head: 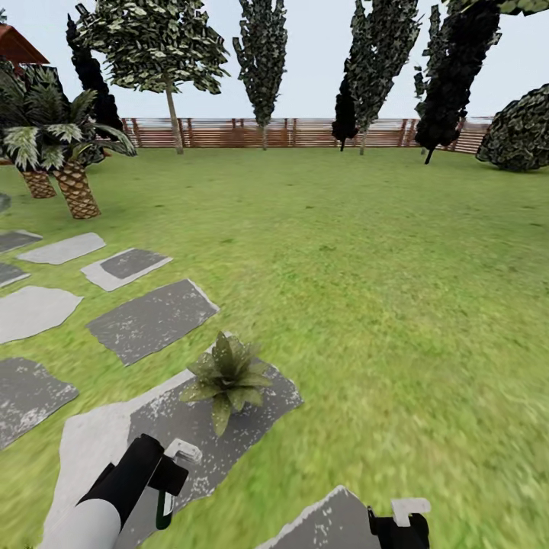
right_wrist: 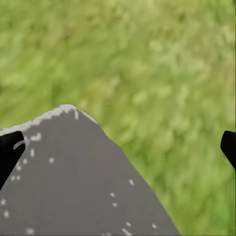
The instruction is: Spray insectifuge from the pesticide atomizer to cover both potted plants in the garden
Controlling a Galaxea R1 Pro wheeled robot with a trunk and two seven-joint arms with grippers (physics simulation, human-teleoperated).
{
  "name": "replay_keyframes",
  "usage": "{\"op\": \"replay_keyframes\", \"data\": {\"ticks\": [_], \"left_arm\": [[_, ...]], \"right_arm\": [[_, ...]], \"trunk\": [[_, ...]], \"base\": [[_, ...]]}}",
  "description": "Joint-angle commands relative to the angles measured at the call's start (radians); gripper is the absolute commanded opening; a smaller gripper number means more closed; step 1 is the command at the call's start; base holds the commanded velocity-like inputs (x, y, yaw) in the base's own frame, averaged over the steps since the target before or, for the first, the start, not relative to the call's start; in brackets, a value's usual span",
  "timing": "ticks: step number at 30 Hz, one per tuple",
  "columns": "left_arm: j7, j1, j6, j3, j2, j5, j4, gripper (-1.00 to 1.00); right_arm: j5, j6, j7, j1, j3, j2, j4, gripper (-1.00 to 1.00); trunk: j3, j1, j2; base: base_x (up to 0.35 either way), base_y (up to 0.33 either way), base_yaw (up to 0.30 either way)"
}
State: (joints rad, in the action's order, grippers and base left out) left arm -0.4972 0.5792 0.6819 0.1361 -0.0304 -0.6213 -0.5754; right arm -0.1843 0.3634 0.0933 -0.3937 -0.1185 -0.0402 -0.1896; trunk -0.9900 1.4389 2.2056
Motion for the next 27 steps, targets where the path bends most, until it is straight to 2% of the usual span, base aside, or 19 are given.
{"op": "replay_keyframes", "data": {"ticks": [1,6,19,27], "left_arm": [[-0.009,0.001,0.002,0.005,0.001,-0.011,-0.001,-1.0],[-0.009,0.001,0.002,0.005,0.001,-0.011,-0.001,-1.0],[-0.009,0.001,0.002,0.005,0.001,-0.011,-0.001,-1.0],[-0.009,0.001,0.002,0.005,0.001,-0.011,-0.001,-1.0]], "right_arm": [[-0.011,0.003,0.002,0.0,-0.007,0.0,0.001,1.0],[-0.011,0.004,0.002,0.0,-0.007,0.0,0.001,1.0],[-0.011,0.005,0.002,0.0,-0.007,0.001,0.001,1.0],[-0.009,0.005,0.002,0.0,-0.007,0.005,-0.001,1.0]], "trunk": [[-0.001,0.0,0.0],[-0.001,0.0,0.0],[-0.001,0.0,0.0],[-0.001,0.0,0.0]], "base": [[0.177,-0.242,0.238],[0.068,-0.242,0.091],[0.051,-0.259,0.264],[0.104,-0.266,0.037]]}}
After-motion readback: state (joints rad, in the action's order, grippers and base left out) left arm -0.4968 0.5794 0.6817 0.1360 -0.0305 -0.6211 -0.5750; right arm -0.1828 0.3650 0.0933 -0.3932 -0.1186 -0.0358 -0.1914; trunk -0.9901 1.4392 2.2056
